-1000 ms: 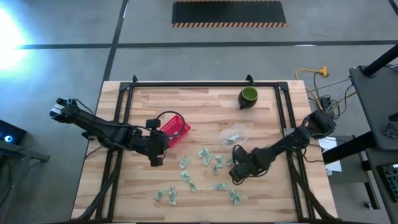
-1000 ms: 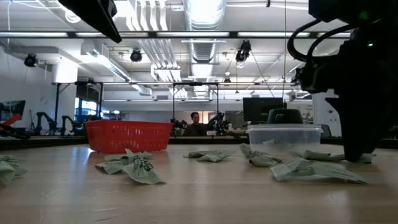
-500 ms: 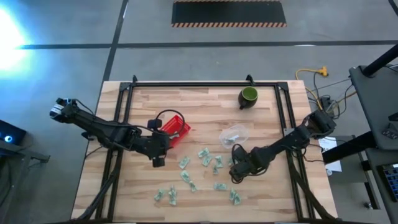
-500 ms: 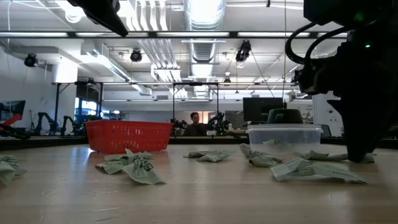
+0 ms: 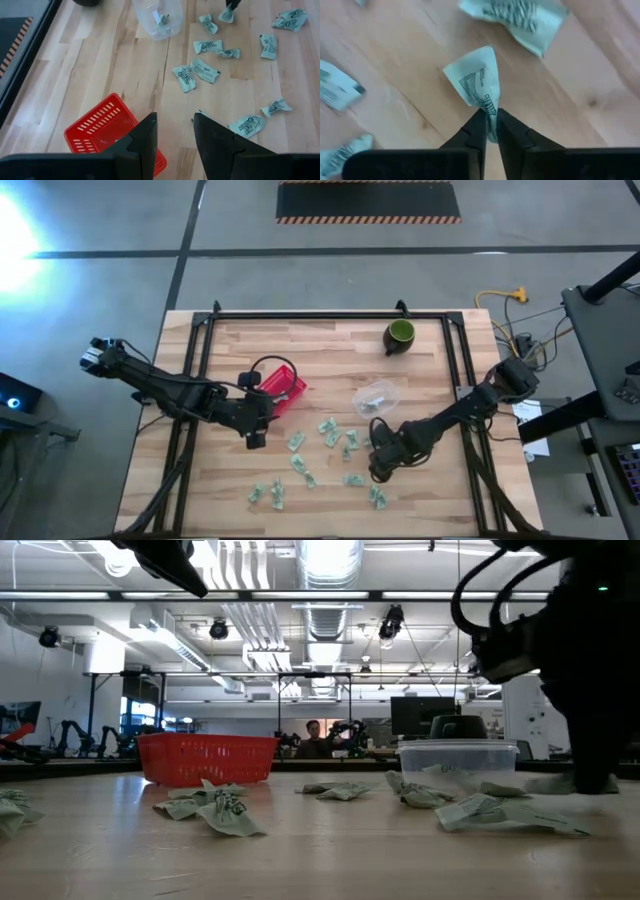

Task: Pick and place items into bin
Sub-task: Put the stevia packet into the transparent bin

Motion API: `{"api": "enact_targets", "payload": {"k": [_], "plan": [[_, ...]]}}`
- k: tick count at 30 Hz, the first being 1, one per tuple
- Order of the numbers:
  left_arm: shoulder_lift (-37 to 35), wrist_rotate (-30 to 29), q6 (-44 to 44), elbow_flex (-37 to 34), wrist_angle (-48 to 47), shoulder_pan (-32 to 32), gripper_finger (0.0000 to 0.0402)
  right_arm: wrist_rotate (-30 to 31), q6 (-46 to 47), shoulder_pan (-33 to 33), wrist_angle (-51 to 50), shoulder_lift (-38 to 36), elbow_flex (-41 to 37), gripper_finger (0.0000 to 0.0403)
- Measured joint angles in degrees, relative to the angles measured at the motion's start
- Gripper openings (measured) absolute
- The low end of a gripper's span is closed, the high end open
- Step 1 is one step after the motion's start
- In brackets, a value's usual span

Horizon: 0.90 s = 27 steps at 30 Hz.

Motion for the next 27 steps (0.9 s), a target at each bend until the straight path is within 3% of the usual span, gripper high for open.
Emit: {"api": "enact_targets", "payload": {"k": [15,23,27], "plan": [[0.00,-1.22,0.00,0.00,3.34,0.02,0.0112,0.86,-15.05,2.36,-3.73,-0.94,8.24,0.0012],[0.00,-1.86,0.00,-0.02,4.65,0.02,0.0112,8.55,-20.69,2.29,-14.04,-1.38,14.57,0.0013],[0.19,-2.91,-0.03,-0.11,4.72,0.02,0.0112,15.54,-22.74,2.29,-20.65,-1.40,17.12,0.0013]]}}
